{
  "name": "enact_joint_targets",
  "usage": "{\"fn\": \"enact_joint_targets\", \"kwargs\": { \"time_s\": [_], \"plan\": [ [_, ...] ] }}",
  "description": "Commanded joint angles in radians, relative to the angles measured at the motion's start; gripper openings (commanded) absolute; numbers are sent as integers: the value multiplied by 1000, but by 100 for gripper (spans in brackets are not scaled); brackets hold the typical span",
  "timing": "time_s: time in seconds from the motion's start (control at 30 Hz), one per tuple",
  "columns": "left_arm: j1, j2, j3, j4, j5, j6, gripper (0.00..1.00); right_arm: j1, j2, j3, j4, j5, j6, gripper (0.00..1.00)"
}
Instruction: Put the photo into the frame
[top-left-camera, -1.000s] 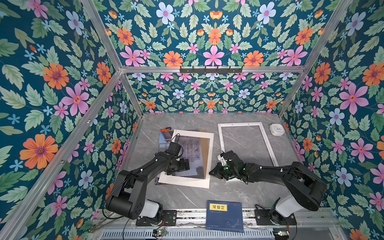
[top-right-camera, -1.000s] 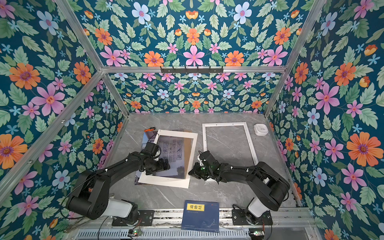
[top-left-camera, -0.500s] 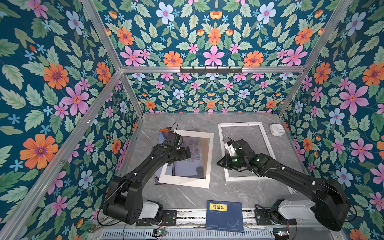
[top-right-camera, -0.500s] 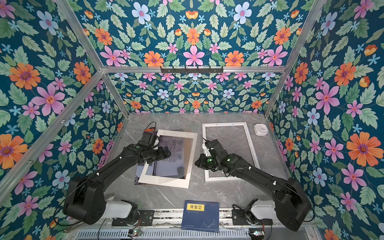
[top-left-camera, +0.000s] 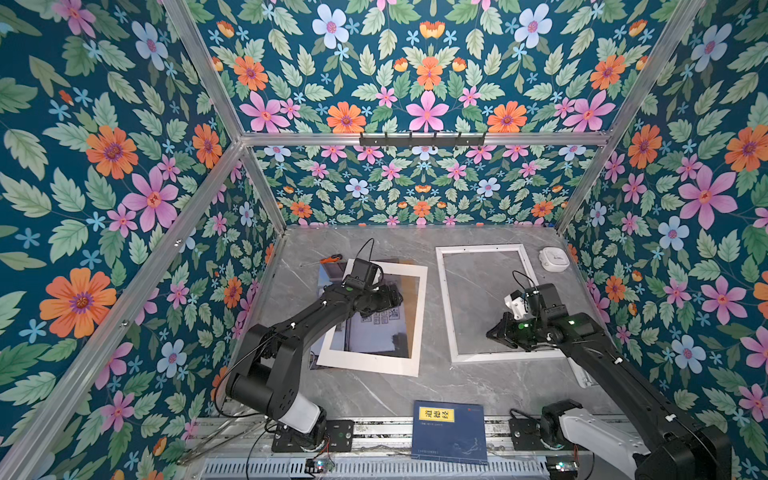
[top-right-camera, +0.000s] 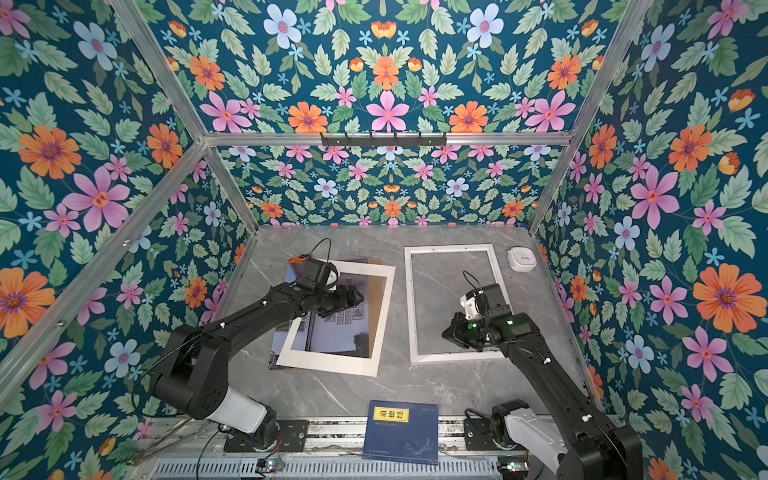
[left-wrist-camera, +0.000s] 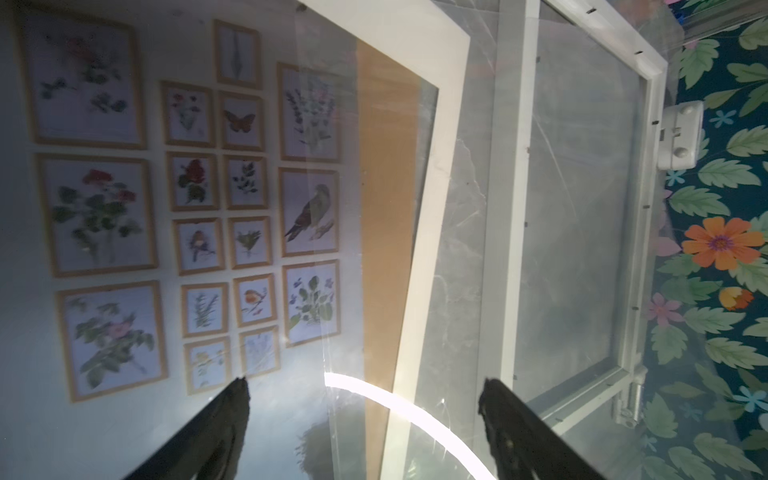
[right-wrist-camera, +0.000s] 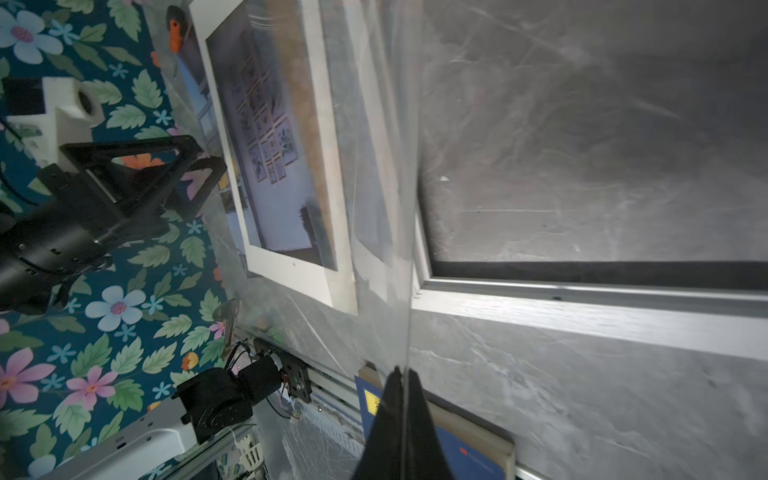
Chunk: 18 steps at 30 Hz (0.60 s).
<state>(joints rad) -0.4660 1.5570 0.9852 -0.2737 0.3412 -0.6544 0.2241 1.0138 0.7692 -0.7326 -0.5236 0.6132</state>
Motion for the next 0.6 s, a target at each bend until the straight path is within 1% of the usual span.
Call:
{"fn": "enact_joint_targets", "kwargs": {
  "time_s": [0.0, 0.1, 0.23, 0.33, 0.4, 0.57],
  "plan": [
    [-16, 37, -4, 109, 37, -47, 89, -58, -5, 6, -94, 5, -86, 0],
    [-38, 81, -14, 172, 74, -80, 85, -94, -3, 12, -99, 60, -103, 0],
    [-75, 107, -34, 221, 82, -113, 84, -146, 9, 3, -78, 109, -102, 0],
    [-94, 112, -67, 264, 97, -146, 83, -175, 6, -32, -16, 133, -98, 0],
    [-101, 108, -92, 283, 104, -163, 81, -199, 12, -44, 2, 139, -98, 0],
    [-115, 88, -155, 331, 113, -202, 79, -263, 6, -89, 68, 124, -84, 0]
  ]
}}
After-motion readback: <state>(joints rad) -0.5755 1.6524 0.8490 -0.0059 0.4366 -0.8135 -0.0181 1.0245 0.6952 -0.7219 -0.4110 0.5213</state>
